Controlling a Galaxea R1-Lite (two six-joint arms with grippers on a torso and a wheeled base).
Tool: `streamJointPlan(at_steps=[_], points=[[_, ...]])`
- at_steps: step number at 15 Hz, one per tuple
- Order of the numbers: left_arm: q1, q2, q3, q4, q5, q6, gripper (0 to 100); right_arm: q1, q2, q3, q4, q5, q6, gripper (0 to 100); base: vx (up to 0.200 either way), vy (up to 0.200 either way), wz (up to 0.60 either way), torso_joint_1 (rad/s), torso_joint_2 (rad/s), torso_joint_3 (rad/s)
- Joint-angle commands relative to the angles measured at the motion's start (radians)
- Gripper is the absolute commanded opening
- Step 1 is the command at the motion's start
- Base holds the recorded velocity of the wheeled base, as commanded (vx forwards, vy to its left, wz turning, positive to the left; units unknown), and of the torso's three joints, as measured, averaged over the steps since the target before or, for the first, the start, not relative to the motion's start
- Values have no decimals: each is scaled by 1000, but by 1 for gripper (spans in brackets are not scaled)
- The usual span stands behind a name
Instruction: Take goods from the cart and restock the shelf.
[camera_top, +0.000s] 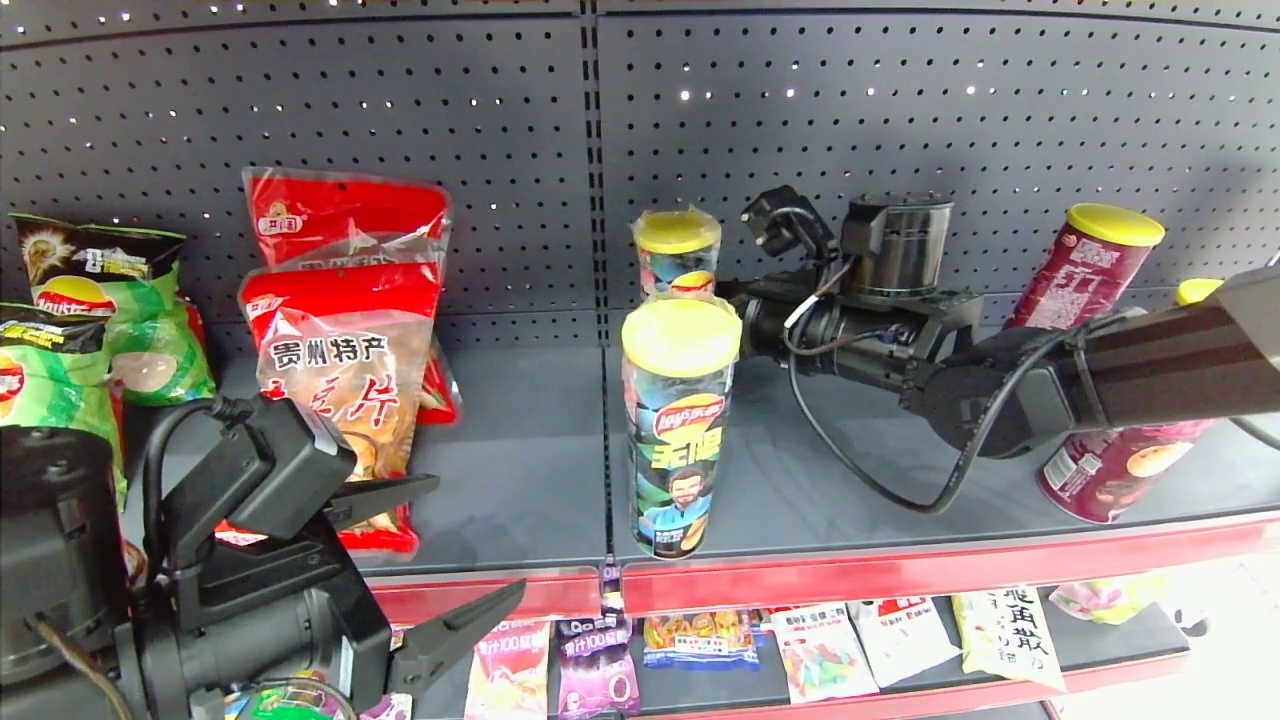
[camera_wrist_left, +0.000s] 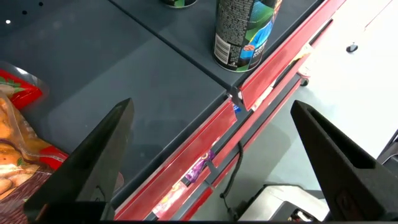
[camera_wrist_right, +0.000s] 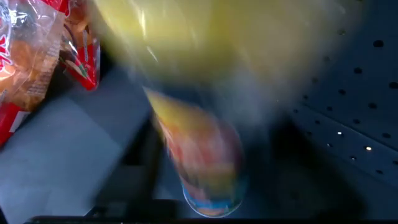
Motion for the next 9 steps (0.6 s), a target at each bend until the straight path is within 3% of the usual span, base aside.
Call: streamJointPlan(at_steps=[1,5,9], points=[[0,3,0,0,1,0,100,0,-3,5,1,-1,-1,100,0,0,0,0,0,0],[0,8,-2,-2,0,0,100,2,-32,34,1,-16,1,100,0,0,0,0,0,0],[-2,34,-18,-2,1,0,100,-3,-150,175,0,-35,1,100,0,0,0,0,0,0]])
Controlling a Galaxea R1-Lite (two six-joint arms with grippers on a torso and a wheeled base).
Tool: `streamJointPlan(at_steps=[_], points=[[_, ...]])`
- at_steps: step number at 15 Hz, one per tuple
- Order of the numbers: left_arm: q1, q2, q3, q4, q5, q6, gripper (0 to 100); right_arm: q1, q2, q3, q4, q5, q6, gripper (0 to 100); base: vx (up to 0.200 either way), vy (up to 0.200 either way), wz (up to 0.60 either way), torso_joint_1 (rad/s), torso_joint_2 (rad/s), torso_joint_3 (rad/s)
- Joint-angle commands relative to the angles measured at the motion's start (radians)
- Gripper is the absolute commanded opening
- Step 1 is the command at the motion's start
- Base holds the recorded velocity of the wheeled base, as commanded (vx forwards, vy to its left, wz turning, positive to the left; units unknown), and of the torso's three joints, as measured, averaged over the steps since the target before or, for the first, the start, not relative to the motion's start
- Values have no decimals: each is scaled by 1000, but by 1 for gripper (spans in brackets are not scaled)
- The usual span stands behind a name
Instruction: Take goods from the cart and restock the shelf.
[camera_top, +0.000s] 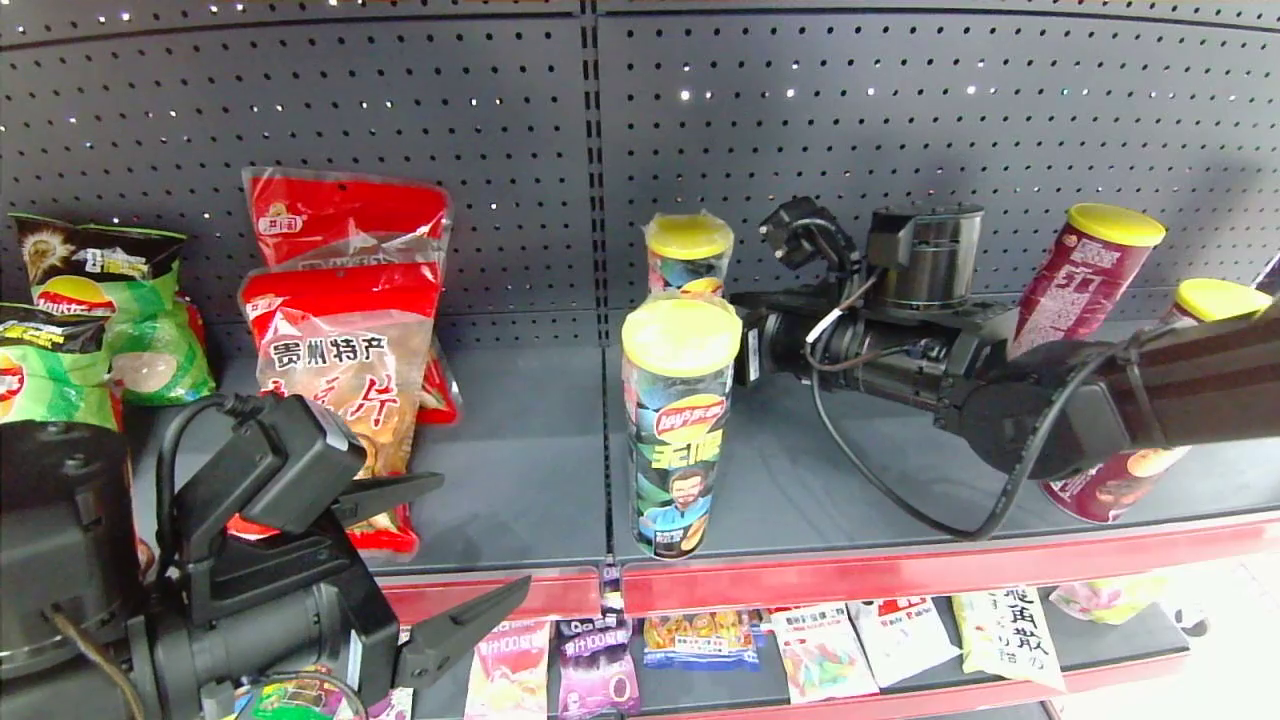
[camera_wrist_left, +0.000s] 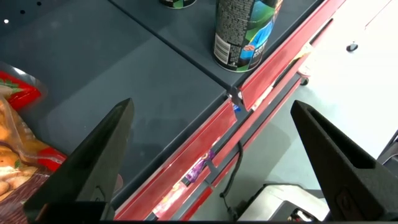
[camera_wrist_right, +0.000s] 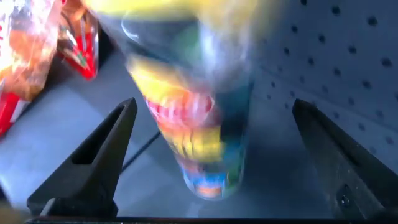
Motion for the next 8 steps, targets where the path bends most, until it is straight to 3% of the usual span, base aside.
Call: streamJointPlan(at_steps=[1,8], points=[[0,27,-12,-1,3,0,100,-4,-108,102,-2,-12,0,100,0,0,0,0,0,0],[0,153,-58,-4,10,3,100,0,-461,501,-5,-77,-3,100,0,0,0,0,0,0]])
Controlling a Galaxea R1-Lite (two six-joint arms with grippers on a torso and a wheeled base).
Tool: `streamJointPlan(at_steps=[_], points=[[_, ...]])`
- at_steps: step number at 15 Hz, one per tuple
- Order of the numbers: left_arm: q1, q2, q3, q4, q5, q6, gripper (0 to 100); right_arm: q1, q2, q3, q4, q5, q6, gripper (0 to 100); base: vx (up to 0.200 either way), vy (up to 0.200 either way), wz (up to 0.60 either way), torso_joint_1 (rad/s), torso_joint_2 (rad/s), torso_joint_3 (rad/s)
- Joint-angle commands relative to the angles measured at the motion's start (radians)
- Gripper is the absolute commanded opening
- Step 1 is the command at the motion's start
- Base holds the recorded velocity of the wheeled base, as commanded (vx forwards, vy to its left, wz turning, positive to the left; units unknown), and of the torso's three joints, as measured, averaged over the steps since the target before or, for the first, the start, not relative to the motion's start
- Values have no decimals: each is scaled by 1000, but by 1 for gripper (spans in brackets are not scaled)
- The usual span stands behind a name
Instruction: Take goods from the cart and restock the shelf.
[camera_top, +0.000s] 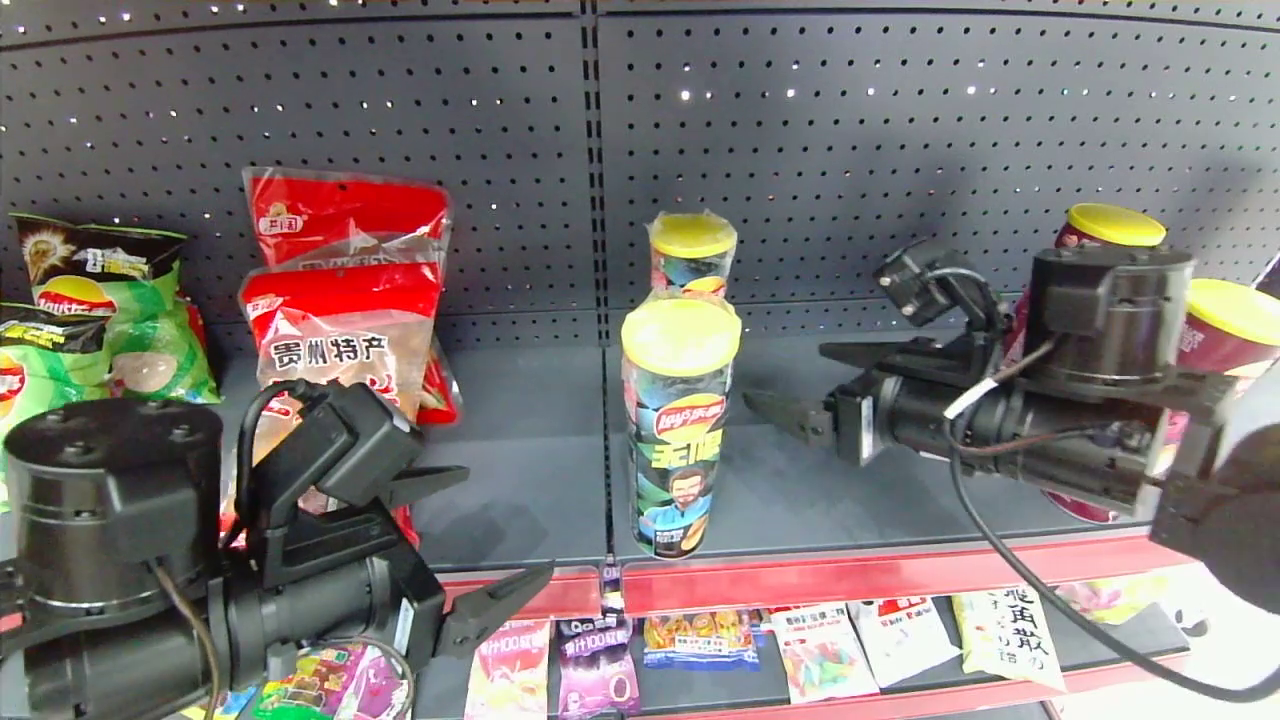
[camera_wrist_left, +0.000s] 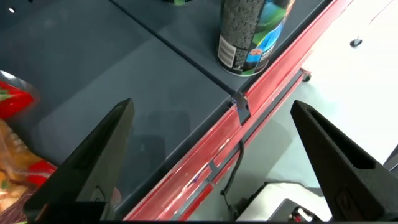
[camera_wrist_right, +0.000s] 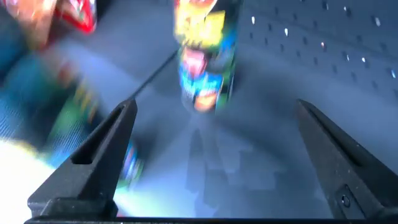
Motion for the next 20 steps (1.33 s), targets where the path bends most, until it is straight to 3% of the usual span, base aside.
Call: streamJointPlan(at_steps=[1,9,20], points=[[0,82,-20,-4,1,2,100,9,-211,159,-1,-13,-7,100,0,0,0,0,0,0],[-20,270,-135,-6,1,3,100,47,-631,420,27,-47,-11,100,0,0,0,0,0,0],[-18,349,-203,-6,4,6,100,39,-941,423,280,-202,-10,100,0,0,0,0,0,0]])
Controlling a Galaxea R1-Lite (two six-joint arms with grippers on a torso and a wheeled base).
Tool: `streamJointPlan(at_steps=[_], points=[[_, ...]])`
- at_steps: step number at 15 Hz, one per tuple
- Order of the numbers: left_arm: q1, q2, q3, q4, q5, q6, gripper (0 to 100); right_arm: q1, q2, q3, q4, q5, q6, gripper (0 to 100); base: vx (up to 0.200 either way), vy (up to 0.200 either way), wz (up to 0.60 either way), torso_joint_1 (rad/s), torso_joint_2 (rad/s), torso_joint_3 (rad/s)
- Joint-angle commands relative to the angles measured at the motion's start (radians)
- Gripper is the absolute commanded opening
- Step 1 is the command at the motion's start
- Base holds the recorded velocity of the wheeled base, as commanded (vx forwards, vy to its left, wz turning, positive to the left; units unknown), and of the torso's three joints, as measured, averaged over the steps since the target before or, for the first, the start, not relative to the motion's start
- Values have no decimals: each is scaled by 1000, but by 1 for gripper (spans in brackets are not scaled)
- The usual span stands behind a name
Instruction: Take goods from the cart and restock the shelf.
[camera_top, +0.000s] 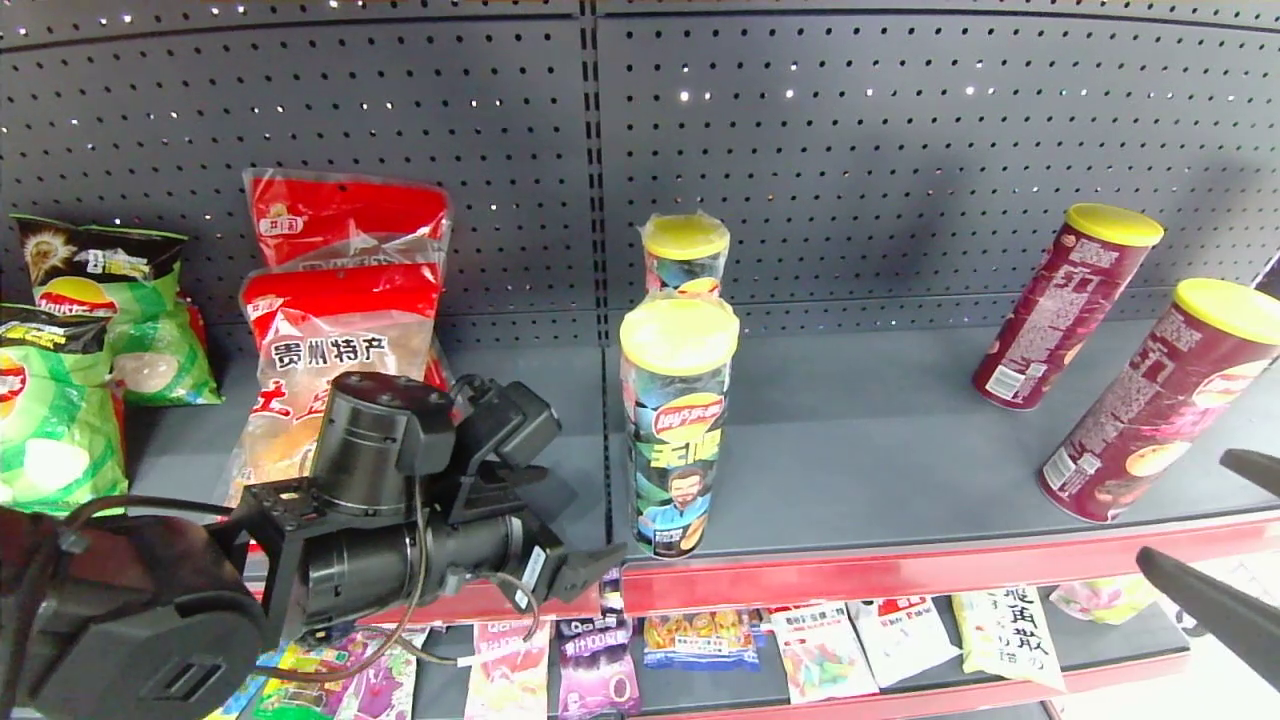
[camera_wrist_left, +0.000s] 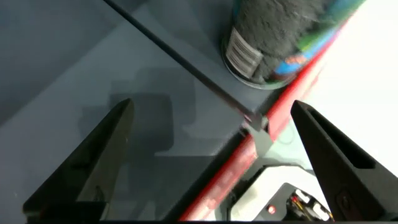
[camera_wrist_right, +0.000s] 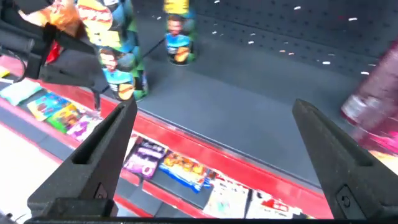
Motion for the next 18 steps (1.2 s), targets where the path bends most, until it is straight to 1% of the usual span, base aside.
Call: streamJointPlan(at_steps=[1,3,7,10,17,18], points=[[0,28,-17,0,5,0,100,0,-73,-3,33,-10,1,100,0,0,0,0,0,0],[0,47,-27,0,7,0,100,-23,-115,-8,91,-10,1,100,0,0,0,0,0,0],[2,67,-45,0,13,0,100,-38,-127,-8,94,-8,2,100,0,0,0,0,0,0],[5,83,-74,0,30,0,100,-38,-125,-6,94,-10,2,100,0,0,0,0,0,0],[11,94,-77,0,45,0,100,-38,-127,-6,96,-10,2,100,0,0,0,0,0,0],[12,98,-79,0,54,0,100,-38,-127,-5,96,-11,2,100,0,0,0,0,0,0]])
